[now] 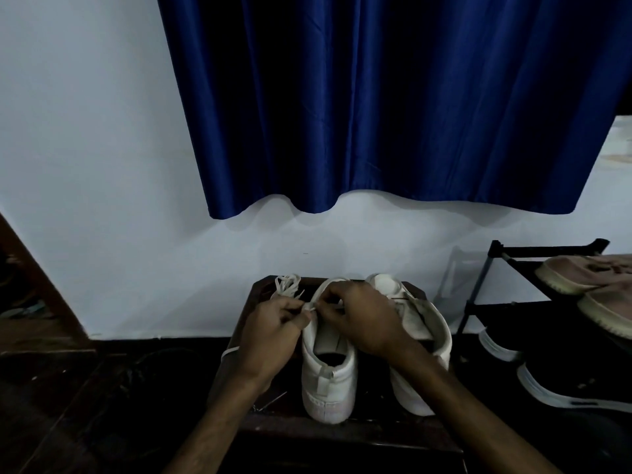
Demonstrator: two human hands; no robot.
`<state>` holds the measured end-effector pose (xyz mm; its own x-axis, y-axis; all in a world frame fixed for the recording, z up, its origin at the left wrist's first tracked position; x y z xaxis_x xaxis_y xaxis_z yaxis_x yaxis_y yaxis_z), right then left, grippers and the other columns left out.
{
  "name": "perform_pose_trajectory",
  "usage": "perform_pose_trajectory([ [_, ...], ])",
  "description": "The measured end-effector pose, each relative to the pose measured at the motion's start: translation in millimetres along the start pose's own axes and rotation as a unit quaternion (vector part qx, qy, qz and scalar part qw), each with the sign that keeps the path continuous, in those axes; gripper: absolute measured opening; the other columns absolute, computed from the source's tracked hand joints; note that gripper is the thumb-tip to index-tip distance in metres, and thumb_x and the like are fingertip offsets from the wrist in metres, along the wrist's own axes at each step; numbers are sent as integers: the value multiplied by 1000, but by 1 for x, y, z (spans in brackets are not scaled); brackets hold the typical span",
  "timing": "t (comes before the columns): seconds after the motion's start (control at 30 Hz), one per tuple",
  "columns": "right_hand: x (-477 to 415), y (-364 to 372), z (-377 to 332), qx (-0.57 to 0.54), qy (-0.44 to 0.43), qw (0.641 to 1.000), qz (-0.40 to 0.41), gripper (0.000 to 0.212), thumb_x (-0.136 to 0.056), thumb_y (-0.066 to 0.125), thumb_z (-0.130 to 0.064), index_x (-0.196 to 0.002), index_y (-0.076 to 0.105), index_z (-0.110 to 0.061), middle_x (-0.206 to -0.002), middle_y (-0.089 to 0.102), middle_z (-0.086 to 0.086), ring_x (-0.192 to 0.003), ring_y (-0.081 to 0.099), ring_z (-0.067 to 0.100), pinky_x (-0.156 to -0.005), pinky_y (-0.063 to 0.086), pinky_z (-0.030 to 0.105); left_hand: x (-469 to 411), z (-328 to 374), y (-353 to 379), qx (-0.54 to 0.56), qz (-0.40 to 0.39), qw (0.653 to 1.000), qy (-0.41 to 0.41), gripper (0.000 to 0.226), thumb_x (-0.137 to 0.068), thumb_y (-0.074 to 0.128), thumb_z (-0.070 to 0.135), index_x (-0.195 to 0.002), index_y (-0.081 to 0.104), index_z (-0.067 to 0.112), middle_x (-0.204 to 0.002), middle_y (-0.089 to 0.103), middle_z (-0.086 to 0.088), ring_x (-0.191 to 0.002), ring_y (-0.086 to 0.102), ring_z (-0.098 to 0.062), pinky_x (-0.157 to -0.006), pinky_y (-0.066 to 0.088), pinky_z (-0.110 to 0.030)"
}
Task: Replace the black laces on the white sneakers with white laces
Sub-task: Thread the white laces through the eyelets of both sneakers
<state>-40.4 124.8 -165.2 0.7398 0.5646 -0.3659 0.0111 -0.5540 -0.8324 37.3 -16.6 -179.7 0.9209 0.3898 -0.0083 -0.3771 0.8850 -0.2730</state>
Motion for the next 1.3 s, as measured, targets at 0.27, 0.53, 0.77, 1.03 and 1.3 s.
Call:
perform_pose_trajectory([
  [0.27, 0, -15, 2, 14, 9, 1000, -21, 24, -90, 60, -41, -81, 67, -20, -86, 70, 3, -84, 64, 23, -71, 49, 35, 13, -5, 18, 116, 15, 993, -16, 12, -96, 57, 7, -99, 69, 9, -90, 72, -12, -77, 72, -20, -61, 60, -45],
  [0.53, 29, -24, -2, 27, 21, 999, -33, 42, -78, 57, -62, -103, 62, -28, -95, 61, -12, -97, 51, 13, -79, 48, 35, 17, -18, 30, 163, -12, 986, -45, 14, -99, 53, 12, -89, 62, 6, -85, 67, -15, -69, 68, -18, -55, 57, -36],
  [0.77, 34, -14, 3, 29, 26, 999, -13, 34, -78, 72, -41, -109, 64, -27, -111, 56, -16, -108, 48, 9, -83, 34, 16, 48, -62, -36, -204, 16, 979, 12, 15, -96, 56, 25, -82, 53, 30, -84, 61, 14, -79, 60, -7, -67, 45, -27],
  [1.03, 39, -9, -8, 146, 55, 985, 72, 35, -73, 51, -62, -79, 54, -28, -95, 42, -9, -92, 41, 17, -77, 44, 39, 30, -22, -5, -158, 63, 971, 169, 17, -96, 50, 40, -109, 55, 30, -106, 57, 18, -99, 54, -3, -83, 48, -26],
  [1.3, 37, 5, -10, 98, 110, 987, 61, 47, -75, 37, -58, -92, 61, -21, -104, 41, -5, -98, 37, 19, -88, 40, 43, 13, -22, 26, -108, 25, 982, 155, 9, -97, 55, 34, -93, 57, 25, -94, 68, 7, -90, 63, -11, -72, 46, -28],
])
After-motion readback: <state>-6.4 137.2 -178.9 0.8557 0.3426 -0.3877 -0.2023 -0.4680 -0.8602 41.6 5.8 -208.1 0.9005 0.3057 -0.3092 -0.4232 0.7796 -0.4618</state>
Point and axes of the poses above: each hand's wrist, its own x-axis away from the middle knuckle, its own y-axis out of the palm, z = x × y, the point moved 1 cm from there along -x, towards the middle knuckle
